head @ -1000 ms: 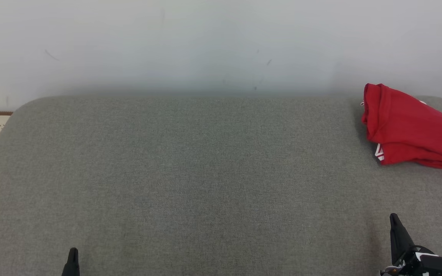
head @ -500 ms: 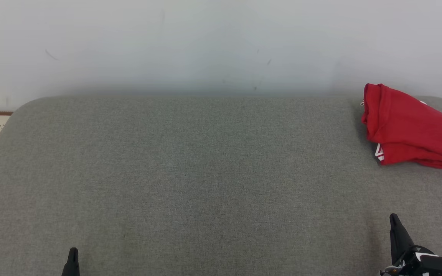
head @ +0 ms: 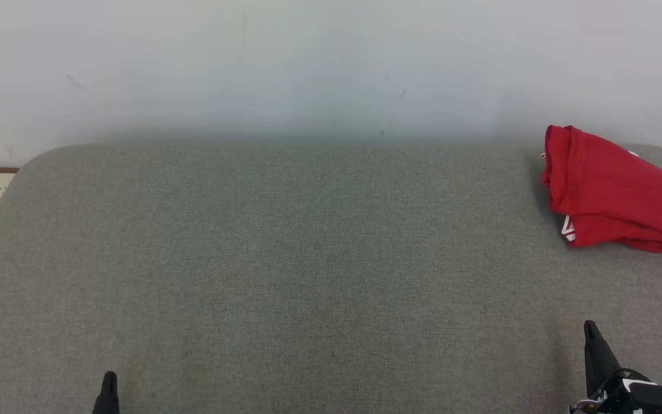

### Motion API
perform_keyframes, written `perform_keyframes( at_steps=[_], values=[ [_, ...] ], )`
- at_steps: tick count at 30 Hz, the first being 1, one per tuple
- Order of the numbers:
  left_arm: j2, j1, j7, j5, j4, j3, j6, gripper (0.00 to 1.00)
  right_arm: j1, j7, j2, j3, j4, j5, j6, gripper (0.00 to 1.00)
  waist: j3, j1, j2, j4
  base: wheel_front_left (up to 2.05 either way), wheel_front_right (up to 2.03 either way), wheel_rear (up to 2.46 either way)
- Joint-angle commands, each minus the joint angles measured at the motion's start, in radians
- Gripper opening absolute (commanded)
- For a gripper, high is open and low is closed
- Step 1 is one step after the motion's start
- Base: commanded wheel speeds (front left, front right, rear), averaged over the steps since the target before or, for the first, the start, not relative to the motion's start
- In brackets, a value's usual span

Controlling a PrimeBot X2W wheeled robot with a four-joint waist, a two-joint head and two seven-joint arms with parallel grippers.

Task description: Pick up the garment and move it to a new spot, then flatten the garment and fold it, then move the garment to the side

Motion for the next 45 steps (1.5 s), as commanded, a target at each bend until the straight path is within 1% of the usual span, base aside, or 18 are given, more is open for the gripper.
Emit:
perform_keyframes(
  at_steps=[1,45],
  values=[
    [0.002,-0.011,0.004,-0.002,0.003,0.002,-0.003,0.00,-0.007,0.004,0.003,-0.002,0.000,-0.003,0.000,0.00,0.000,0.0000,0.0000,0.000,0.00,0.00,0.00],
    [0.002,-0.011,0.004,-0.002,0.003,0.002,-0.003,0.00,-0.008,0.007,0.006,-0.006,0.001,-0.008,0.000,0.00,0.000,0.0000,0.0000,0.000,0.00,0.00,0.00]
  ],
)
